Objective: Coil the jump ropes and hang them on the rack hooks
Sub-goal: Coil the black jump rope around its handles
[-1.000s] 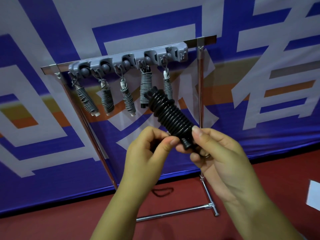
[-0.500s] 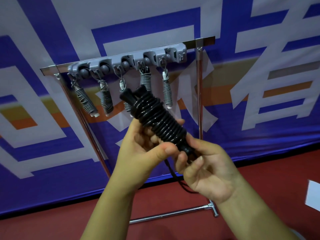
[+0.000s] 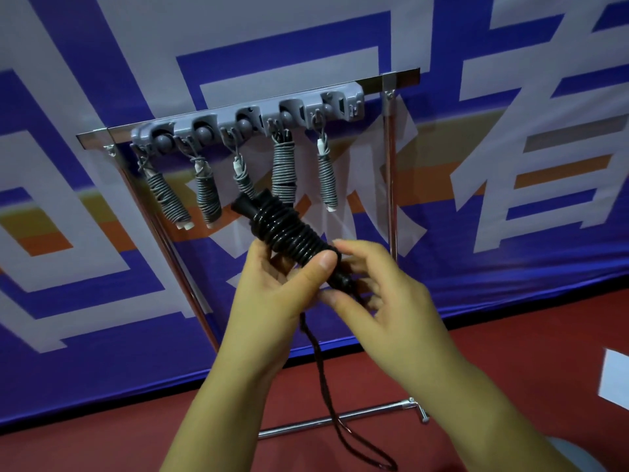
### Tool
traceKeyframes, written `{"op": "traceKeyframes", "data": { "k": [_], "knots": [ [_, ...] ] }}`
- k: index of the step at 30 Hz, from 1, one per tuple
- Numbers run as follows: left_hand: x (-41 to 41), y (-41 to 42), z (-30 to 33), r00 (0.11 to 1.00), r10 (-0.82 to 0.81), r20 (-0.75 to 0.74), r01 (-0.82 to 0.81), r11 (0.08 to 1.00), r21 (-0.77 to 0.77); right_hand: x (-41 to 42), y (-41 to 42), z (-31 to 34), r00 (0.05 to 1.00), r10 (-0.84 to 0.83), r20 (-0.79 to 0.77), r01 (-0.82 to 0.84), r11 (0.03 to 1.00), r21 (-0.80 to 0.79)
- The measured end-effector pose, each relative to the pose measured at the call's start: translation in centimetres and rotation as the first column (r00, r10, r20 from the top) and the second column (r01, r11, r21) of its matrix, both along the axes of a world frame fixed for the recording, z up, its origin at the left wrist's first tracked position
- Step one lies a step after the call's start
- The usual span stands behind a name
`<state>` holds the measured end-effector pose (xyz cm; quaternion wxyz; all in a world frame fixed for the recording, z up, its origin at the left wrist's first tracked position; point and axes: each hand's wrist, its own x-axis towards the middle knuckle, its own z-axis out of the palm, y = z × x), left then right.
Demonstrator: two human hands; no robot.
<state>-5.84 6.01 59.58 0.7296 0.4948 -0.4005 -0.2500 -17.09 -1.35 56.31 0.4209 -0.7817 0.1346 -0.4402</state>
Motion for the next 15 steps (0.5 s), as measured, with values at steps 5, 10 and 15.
{"op": "traceKeyframes", "data": {
  "k": [5,10,15],
  "knots": [
    [0.5,0.6,0.0,0.977,-0.191,-0.091,0.195,0.98,0.037,0.7,-0.3,-1.1,0.985,-0.109,0.135,0.119,0.991,-0.067],
    [0.6,1.1,0.2,0.911,-0.326,-0.251,0.356,0.931,0.085,0.8,-1.0,-1.6,0.938,-0.223,0.265,0.249,0.966,-0.07],
    [1.3,0.6,-0.1,0.892,-0.301,-0.338,0.386,0.895,0.222,1.1,-1.7,-1.6,0.93,-0.256,0.265,0.299,0.944,-0.137]
  ]
}}
